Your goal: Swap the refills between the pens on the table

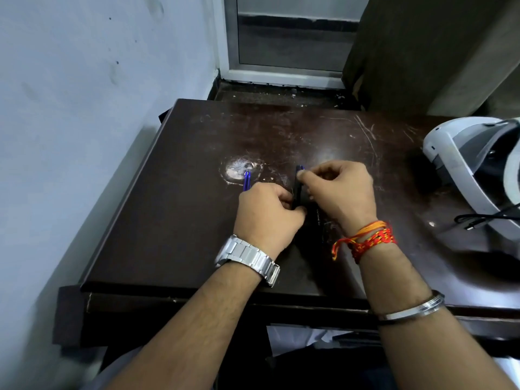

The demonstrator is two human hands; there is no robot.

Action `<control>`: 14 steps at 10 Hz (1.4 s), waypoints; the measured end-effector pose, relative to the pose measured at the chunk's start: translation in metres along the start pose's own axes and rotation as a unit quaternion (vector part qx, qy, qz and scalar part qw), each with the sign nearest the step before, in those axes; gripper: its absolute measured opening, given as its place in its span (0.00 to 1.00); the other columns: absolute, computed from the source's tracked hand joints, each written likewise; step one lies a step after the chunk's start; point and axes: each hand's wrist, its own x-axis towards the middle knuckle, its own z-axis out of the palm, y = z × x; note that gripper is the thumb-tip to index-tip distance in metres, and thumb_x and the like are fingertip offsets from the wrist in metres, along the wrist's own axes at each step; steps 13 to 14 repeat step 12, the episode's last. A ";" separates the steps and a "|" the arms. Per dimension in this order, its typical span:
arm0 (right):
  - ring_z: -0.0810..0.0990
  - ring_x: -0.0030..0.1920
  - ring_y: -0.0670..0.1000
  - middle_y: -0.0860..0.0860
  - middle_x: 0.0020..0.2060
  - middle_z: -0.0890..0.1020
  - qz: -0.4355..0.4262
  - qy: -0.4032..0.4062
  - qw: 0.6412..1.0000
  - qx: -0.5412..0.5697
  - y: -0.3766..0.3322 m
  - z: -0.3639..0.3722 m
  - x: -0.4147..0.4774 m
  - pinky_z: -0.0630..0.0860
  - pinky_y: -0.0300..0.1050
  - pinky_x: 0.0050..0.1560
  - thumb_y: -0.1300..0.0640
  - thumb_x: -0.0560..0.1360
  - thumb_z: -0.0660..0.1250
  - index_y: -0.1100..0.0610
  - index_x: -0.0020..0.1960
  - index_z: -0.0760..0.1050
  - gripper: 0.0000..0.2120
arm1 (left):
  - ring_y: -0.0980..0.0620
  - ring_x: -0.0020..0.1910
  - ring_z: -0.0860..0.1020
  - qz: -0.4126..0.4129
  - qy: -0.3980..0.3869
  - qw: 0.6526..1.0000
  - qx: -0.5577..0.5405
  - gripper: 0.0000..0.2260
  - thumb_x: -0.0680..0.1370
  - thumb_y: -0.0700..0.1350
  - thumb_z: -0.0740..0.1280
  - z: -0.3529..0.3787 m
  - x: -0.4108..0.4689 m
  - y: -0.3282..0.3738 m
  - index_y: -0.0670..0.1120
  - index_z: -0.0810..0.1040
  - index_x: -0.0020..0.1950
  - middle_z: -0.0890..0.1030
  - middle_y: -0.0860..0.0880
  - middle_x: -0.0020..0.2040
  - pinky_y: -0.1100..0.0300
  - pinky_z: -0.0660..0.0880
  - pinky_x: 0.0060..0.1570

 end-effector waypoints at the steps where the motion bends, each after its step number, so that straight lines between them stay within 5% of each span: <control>1: 0.82 0.37 0.49 0.46 0.29 0.81 -0.008 0.041 0.995 -0.085 -0.001 -0.007 -0.001 0.74 0.38 0.40 0.54 0.66 0.72 0.55 0.37 0.83 0.05 | 0.56 0.36 0.83 -0.012 0.000 1.000 0.026 0.06 0.64 0.49 0.76 0.008 -0.001 0.002 0.49 0.83 0.38 0.81 0.57 0.30 0.63 0.80 0.38; 4: 0.81 0.37 0.54 0.57 0.36 0.83 0.032 -0.043 0.985 -0.162 0.000 -0.008 -0.003 0.69 0.36 0.29 0.58 0.66 0.72 0.60 0.39 0.83 0.05 | 0.50 0.39 0.83 -0.022 -0.002 0.999 0.032 0.06 0.66 0.47 0.73 0.016 0.000 0.005 0.46 0.84 0.39 0.84 0.51 0.34 0.56 0.81 0.39; 5: 0.81 0.41 0.54 0.57 0.37 0.83 0.025 -0.044 0.987 -0.154 0.000 -0.006 -0.004 0.70 0.38 0.37 0.58 0.66 0.71 0.58 0.39 0.83 0.05 | 0.52 0.41 0.83 -0.012 -0.003 0.999 0.038 0.06 0.67 0.46 0.72 0.016 -0.001 0.005 0.48 0.85 0.42 0.85 0.52 0.36 0.64 0.76 0.35; 6: 0.80 0.42 0.53 0.54 0.35 0.83 0.027 -0.051 0.989 -0.138 -0.001 -0.005 -0.004 0.67 0.34 0.32 0.57 0.67 0.71 0.57 0.38 0.84 0.05 | 0.51 0.42 0.83 -0.005 -0.002 0.999 0.047 0.08 0.68 0.46 0.72 0.015 -0.002 0.006 0.51 0.86 0.46 0.86 0.51 0.39 0.66 0.72 0.33; 8: 0.81 0.52 0.56 0.55 0.36 0.83 0.012 -0.047 0.990 -0.129 0.001 -0.003 -0.004 0.69 0.35 0.38 0.57 0.68 0.71 0.56 0.37 0.82 0.03 | 0.50 0.43 0.83 0.014 -0.021 0.999 0.039 0.08 0.69 0.45 0.72 0.013 0.001 0.003 0.49 0.86 0.47 0.86 0.49 0.40 0.58 0.80 0.40; 10: 0.80 0.37 0.51 0.48 0.28 0.78 0.004 0.006 0.992 -0.122 0.000 -0.002 -0.004 0.68 0.35 0.32 0.54 0.69 0.70 0.56 0.35 0.83 0.07 | 0.56 0.37 0.82 0.012 0.005 1.000 0.026 0.07 0.69 0.50 0.73 0.011 0.005 0.001 0.48 0.86 0.41 0.84 0.53 0.34 0.62 0.78 0.37; 11: 0.79 0.34 0.49 0.49 0.29 0.80 0.005 0.037 0.995 -0.090 -0.001 -0.005 -0.003 0.71 0.36 0.33 0.55 0.70 0.67 0.55 0.33 0.80 0.09 | 0.64 0.30 0.77 0.006 0.035 0.999 0.008 0.06 0.69 0.50 0.74 0.006 0.010 -0.003 0.49 0.85 0.40 0.80 0.58 0.28 0.79 0.70 0.31; 14: 0.76 0.30 0.45 0.48 0.28 0.78 0.008 0.078 0.996 -0.050 -0.005 -0.007 -0.003 0.67 0.34 0.28 0.57 0.71 0.64 0.55 0.31 0.76 0.11 | 0.63 0.30 0.78 0.006 0.078 0.997 -0.006 0.04 0.70 0.49 0.74 0.000 0.013 -0.003 0.49 0.84 0.40 0.79 0.59 0.28 0.81 0.68 0.31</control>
